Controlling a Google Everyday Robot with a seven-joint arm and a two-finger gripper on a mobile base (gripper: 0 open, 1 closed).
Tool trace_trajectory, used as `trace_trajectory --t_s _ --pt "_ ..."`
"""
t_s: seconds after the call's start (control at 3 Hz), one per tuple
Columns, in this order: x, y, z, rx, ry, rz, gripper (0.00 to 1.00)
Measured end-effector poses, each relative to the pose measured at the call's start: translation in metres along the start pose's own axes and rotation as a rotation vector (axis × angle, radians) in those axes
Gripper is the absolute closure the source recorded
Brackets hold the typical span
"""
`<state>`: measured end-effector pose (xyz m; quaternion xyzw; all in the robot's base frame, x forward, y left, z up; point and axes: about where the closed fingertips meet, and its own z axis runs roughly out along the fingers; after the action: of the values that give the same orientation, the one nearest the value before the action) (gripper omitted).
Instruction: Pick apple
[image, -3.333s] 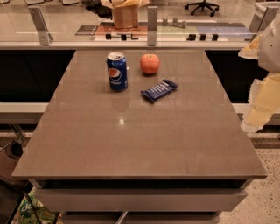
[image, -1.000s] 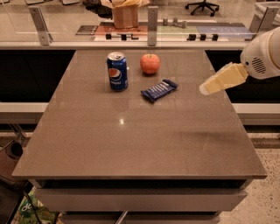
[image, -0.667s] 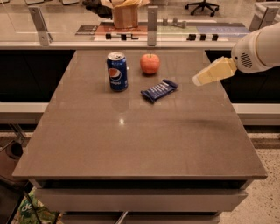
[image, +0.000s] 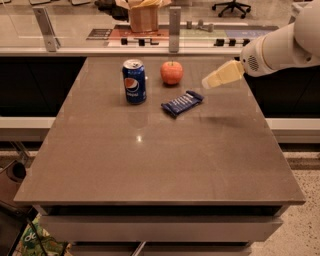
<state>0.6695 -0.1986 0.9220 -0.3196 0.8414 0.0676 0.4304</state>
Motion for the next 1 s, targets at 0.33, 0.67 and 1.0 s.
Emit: trace_trajectory --t_s 0.33,0.67,1.0 --pt "-0.013 0.003 0.035 -0.054 -0.001 -0.003 0.00" --pt "-0.013 0.003 0.035 -0.054 -0.001 -0.003 0.00" --pt "-0.020 0.004 0.048 -0.077 -0.021 -0.018 0.00"
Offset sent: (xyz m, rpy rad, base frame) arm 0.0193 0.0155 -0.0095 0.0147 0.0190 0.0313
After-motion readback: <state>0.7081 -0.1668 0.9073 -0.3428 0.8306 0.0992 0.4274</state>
